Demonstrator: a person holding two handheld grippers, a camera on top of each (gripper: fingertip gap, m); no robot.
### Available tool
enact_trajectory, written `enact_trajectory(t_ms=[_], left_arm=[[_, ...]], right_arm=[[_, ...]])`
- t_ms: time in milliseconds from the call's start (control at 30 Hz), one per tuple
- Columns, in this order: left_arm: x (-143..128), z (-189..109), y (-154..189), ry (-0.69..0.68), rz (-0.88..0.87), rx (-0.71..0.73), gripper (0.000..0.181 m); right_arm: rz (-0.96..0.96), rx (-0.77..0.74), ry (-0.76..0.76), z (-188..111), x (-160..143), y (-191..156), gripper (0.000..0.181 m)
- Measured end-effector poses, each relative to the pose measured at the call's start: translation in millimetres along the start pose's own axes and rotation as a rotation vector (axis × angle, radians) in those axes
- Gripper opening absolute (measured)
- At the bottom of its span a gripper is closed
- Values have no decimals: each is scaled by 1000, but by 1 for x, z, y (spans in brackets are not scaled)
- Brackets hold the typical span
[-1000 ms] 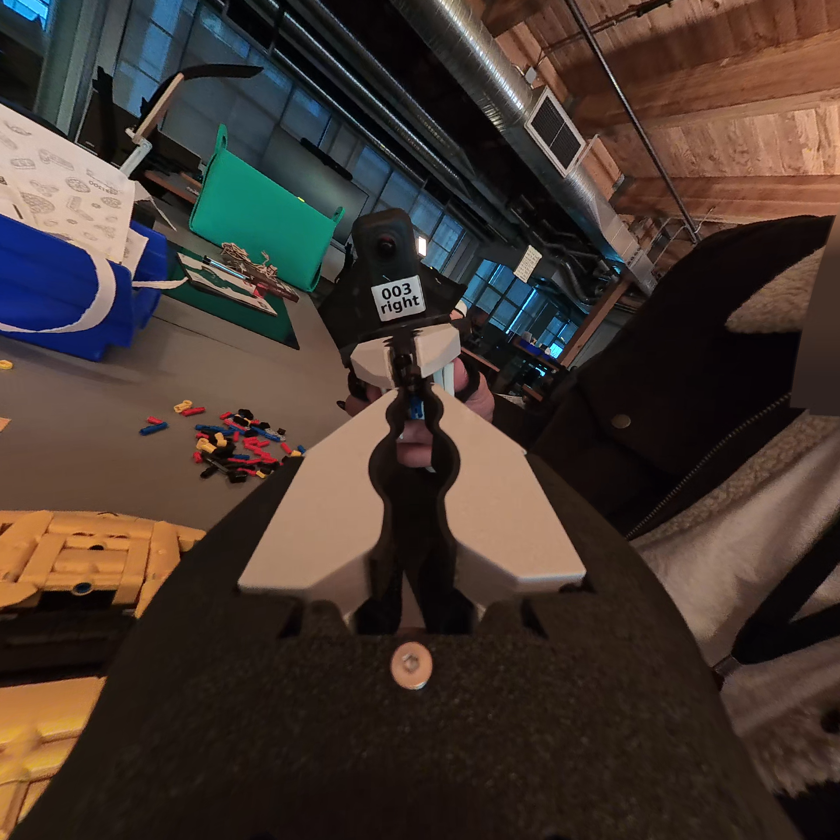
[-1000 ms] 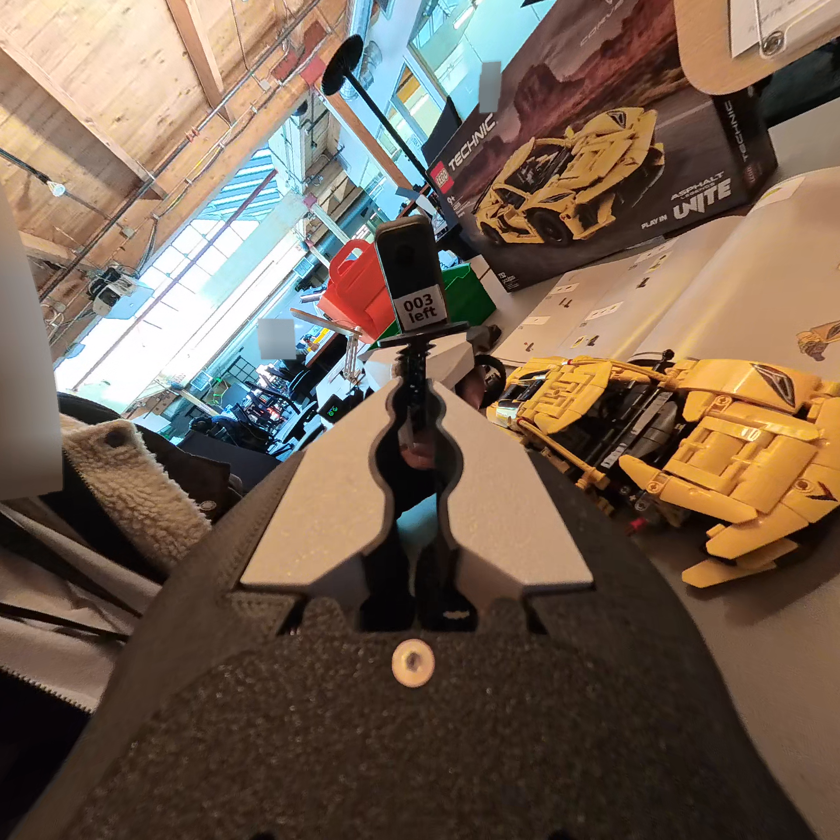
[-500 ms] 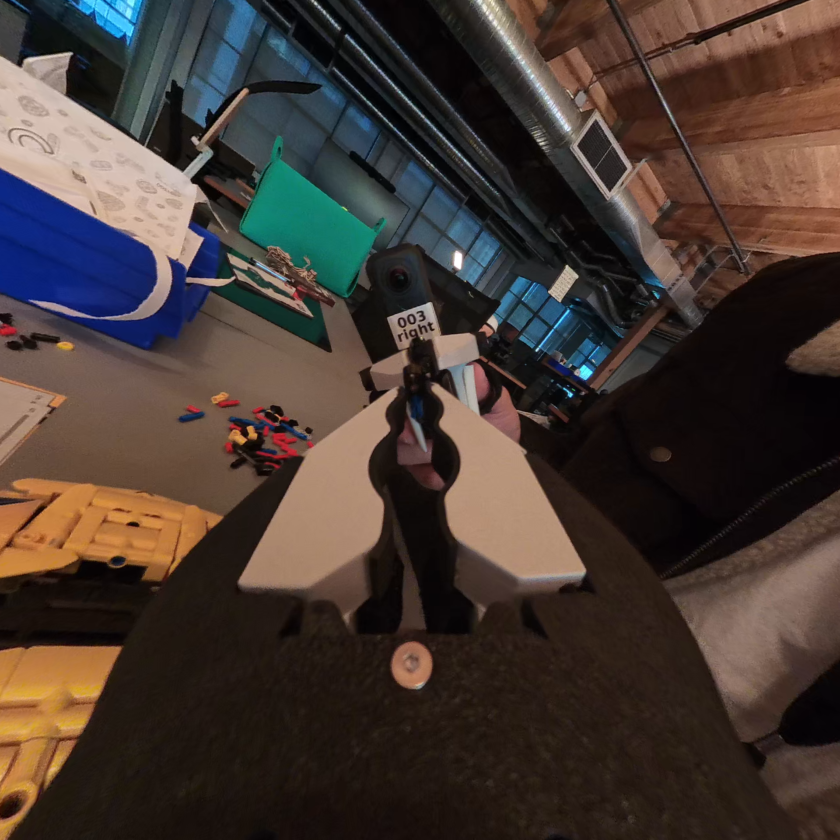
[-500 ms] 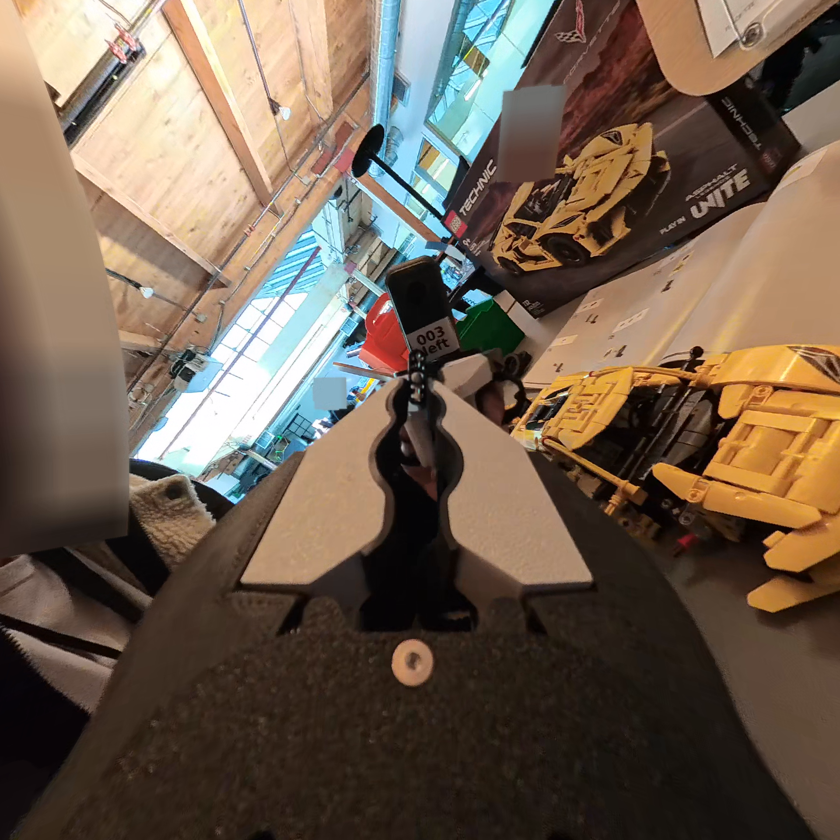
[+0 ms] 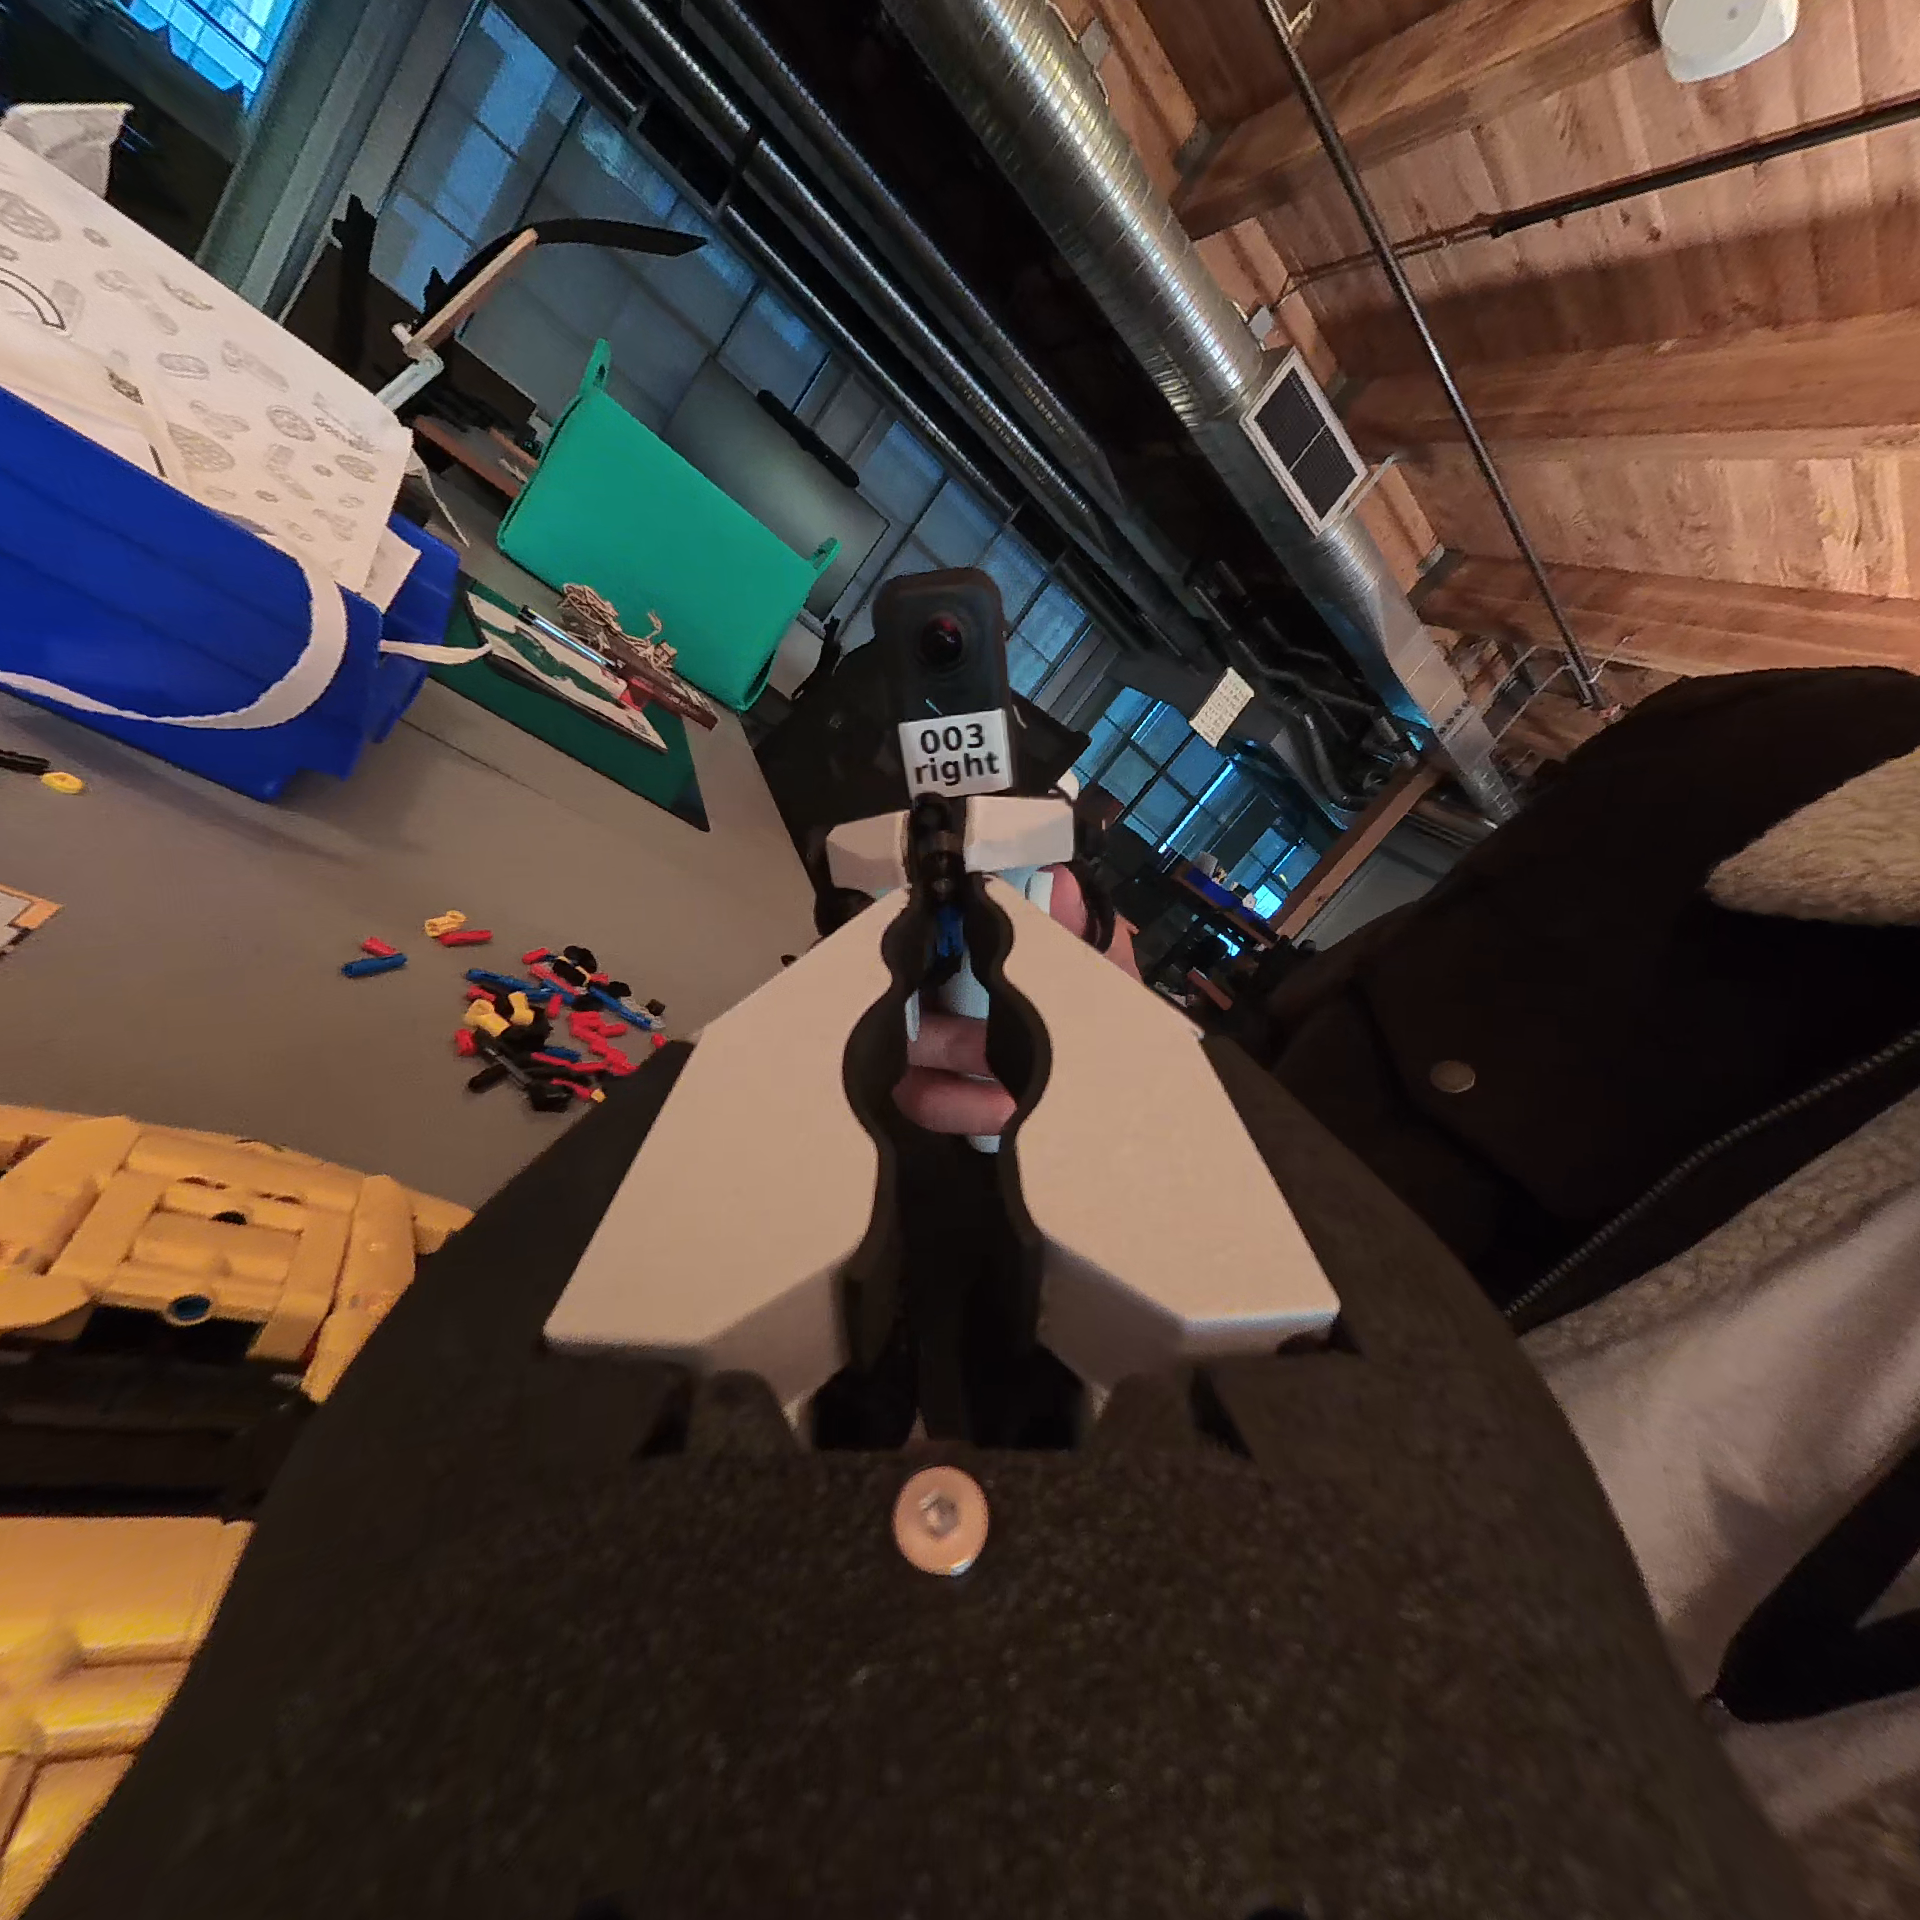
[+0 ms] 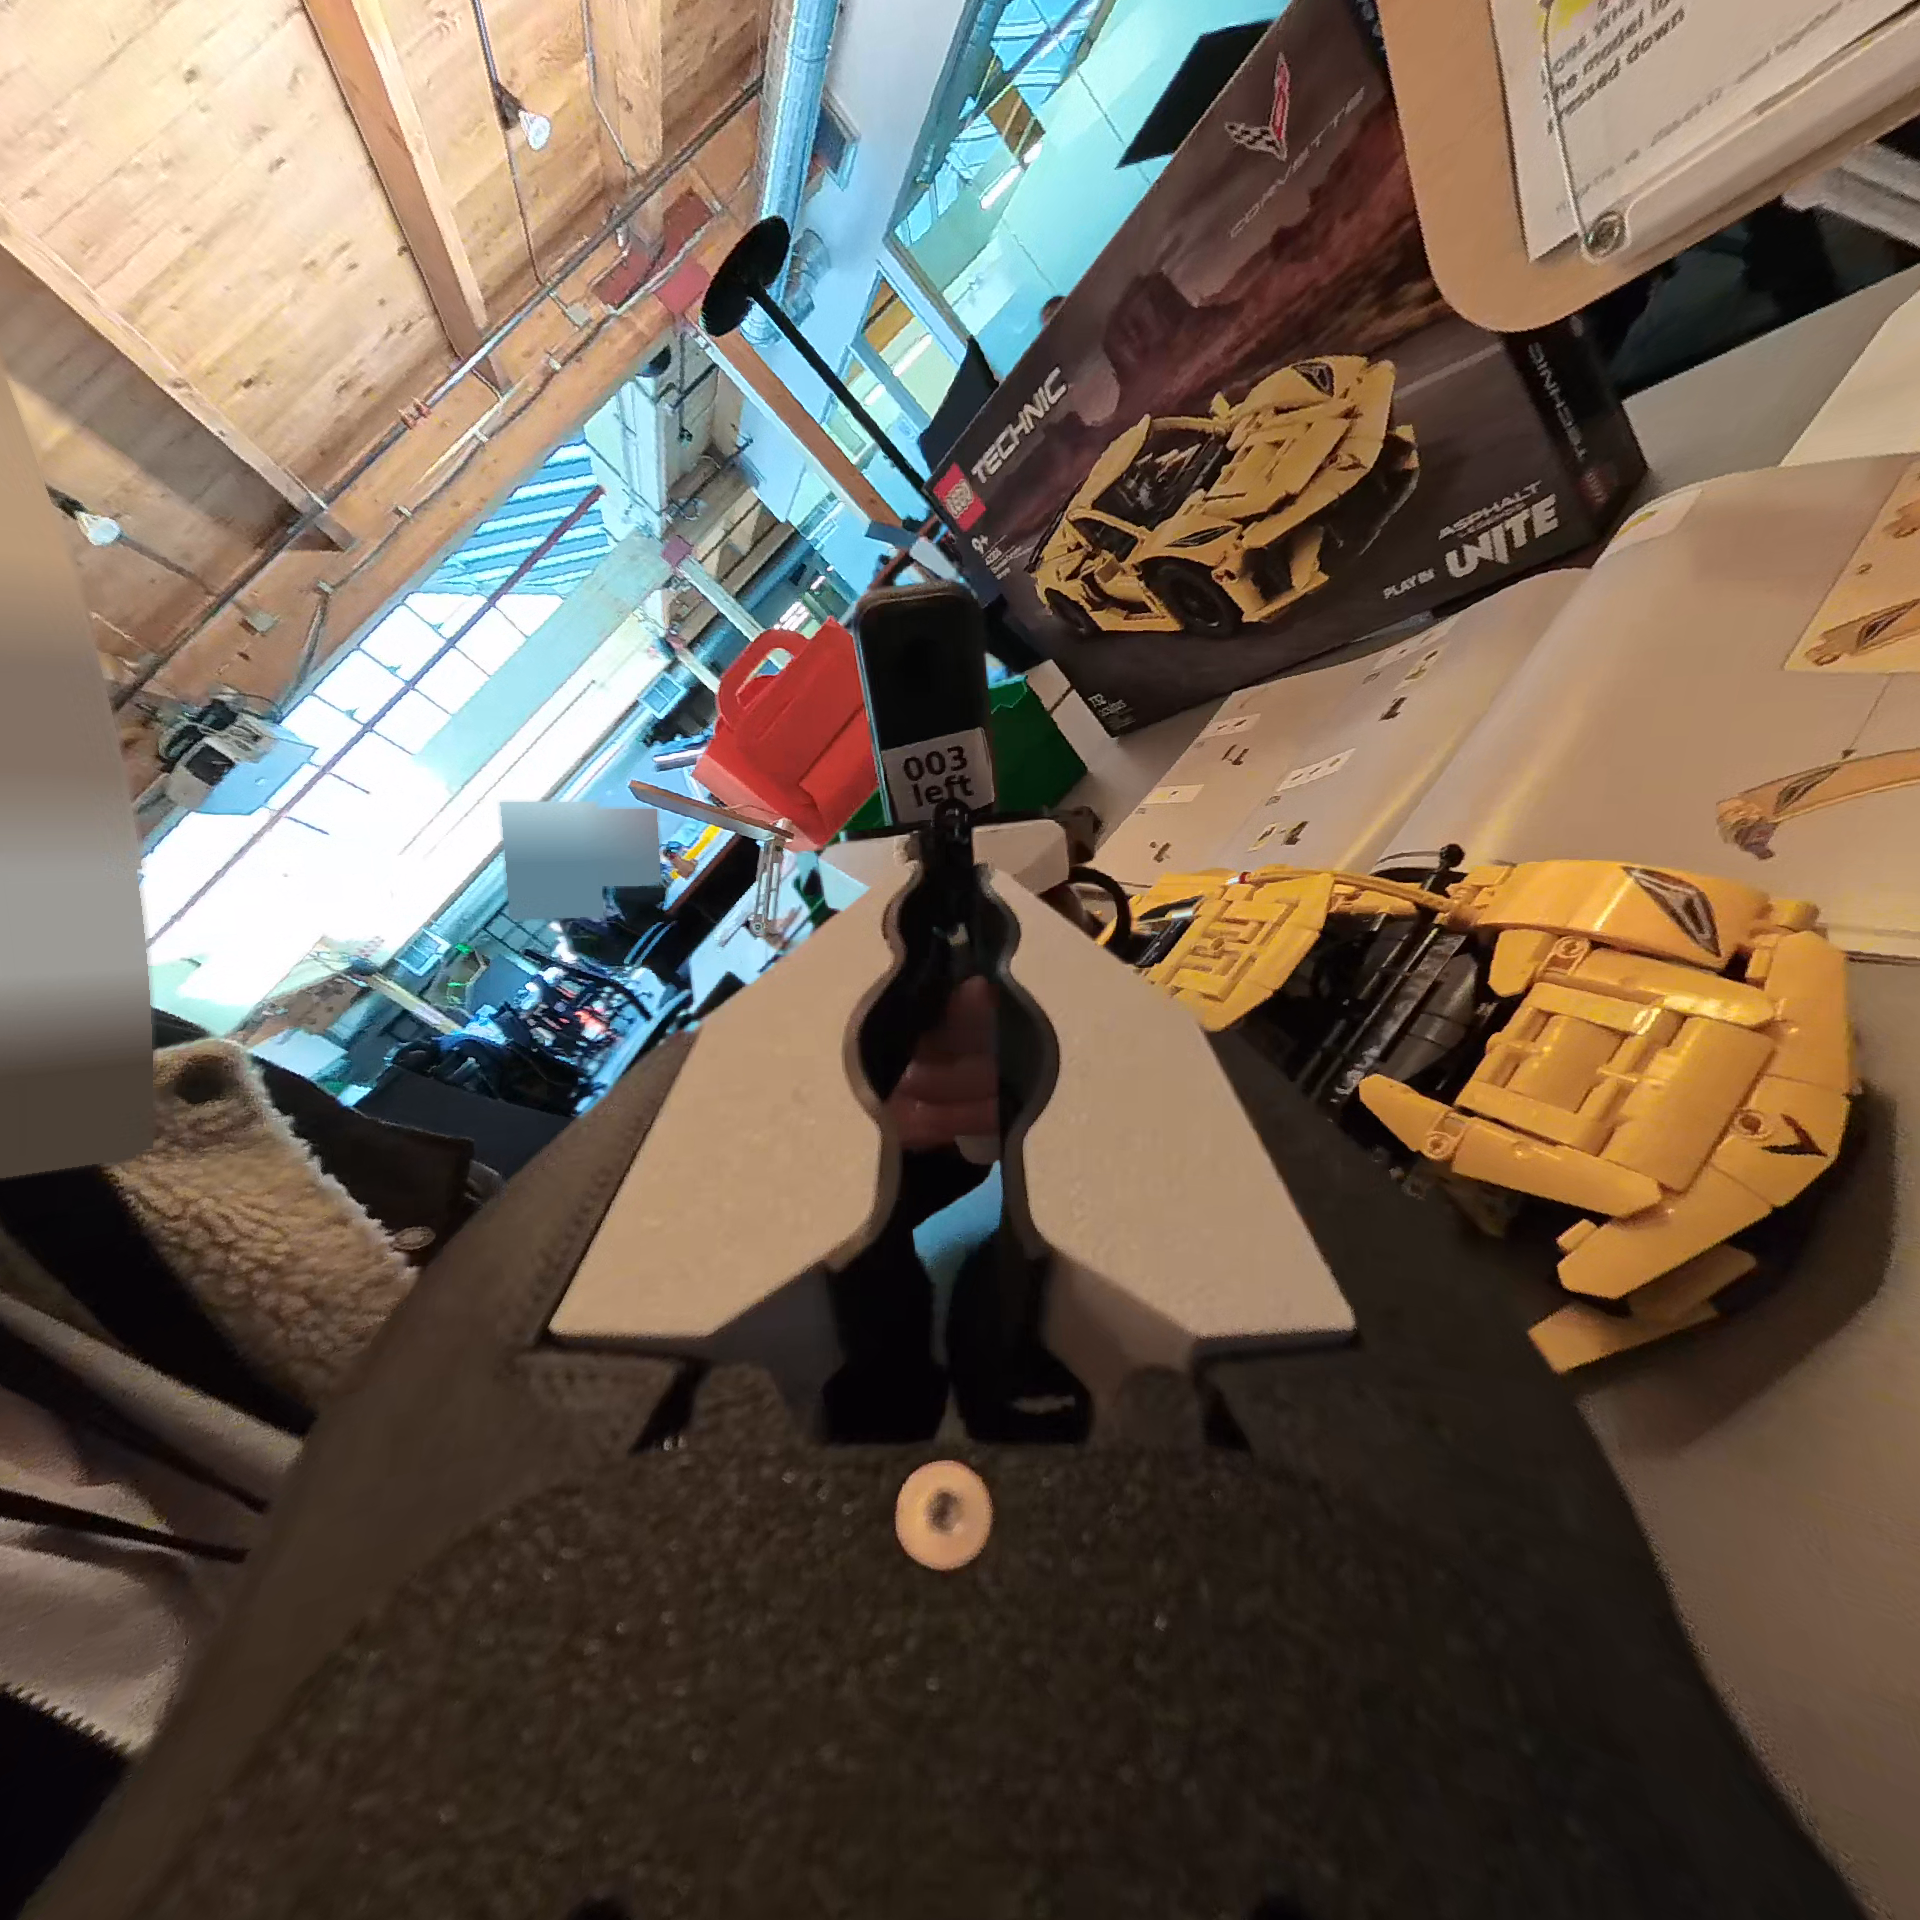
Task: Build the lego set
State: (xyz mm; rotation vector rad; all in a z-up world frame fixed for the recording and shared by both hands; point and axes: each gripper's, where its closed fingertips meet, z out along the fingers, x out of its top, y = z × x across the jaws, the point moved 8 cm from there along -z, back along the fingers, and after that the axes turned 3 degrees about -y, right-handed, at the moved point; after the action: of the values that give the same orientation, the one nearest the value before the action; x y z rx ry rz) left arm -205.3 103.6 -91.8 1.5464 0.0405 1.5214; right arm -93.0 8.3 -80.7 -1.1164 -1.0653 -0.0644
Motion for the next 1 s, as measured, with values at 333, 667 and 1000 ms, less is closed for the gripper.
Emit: enact_trajectory(t_ms=[333,667,1000], left_arm=[[-33,3,-1,-519,366,305,7],[-110,41,-15,-1019,552,389,7],[-108,45,-17,-920,513,330,7]], right_arm=[[-326,-350,-763,-45,-38,40,6],[-596,-469,-1098,-71,-94,51,6],[-579,-390,-892,-68,-83,37,14]])
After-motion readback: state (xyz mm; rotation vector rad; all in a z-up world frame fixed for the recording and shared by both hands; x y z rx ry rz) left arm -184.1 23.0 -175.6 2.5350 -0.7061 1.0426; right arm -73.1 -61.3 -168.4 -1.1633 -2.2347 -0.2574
